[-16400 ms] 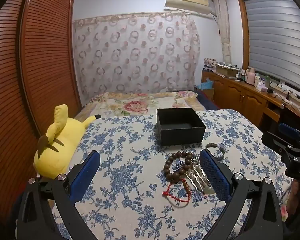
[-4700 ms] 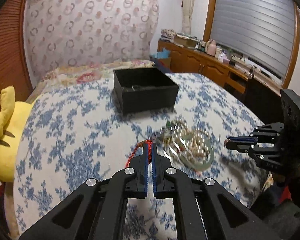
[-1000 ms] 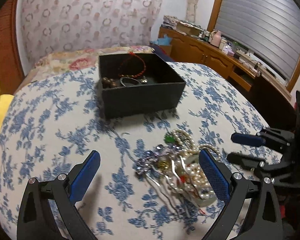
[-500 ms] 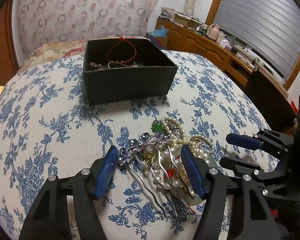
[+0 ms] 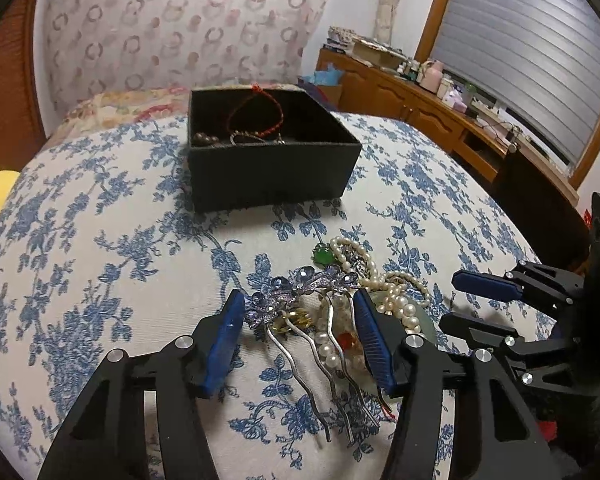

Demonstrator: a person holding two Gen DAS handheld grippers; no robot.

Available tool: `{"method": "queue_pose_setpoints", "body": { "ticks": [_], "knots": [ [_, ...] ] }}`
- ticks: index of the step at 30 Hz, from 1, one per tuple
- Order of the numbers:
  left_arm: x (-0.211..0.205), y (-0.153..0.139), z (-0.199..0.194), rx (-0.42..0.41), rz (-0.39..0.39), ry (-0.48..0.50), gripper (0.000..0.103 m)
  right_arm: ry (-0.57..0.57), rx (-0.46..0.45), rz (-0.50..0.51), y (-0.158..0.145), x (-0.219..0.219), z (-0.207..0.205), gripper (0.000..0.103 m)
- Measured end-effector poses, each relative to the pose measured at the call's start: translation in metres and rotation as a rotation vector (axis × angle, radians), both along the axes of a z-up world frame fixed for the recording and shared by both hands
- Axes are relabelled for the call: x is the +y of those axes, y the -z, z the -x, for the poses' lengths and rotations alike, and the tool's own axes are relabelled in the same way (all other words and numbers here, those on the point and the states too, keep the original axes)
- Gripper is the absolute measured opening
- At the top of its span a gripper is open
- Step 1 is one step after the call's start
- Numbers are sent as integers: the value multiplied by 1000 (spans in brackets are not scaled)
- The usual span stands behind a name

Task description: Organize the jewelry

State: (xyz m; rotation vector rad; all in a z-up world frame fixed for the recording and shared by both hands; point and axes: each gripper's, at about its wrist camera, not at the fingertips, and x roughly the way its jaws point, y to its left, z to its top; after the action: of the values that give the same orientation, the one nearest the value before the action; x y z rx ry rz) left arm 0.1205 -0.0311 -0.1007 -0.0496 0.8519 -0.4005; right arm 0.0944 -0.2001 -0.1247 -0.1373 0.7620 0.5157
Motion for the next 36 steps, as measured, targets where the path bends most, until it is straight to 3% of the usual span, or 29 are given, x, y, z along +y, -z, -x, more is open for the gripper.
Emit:
{"method": "queue_pose_setpoints", "body": {
  "ticks": [9,12,20,36],
  "knots": [
    [14,-8,7,-26,-9,-33,54,0,0,0,0,0,0,44],
    [18,-3,6,-29,-74,-58,54,0,0,-1,0,0,0,44],
    [39,10,0,12,-78,-94,54,0,0,-3,1,0,0,44],
    [30,-15,13,-125,-101,-96,54,-1,-1,0,1,0,0,44]
  ]
}}
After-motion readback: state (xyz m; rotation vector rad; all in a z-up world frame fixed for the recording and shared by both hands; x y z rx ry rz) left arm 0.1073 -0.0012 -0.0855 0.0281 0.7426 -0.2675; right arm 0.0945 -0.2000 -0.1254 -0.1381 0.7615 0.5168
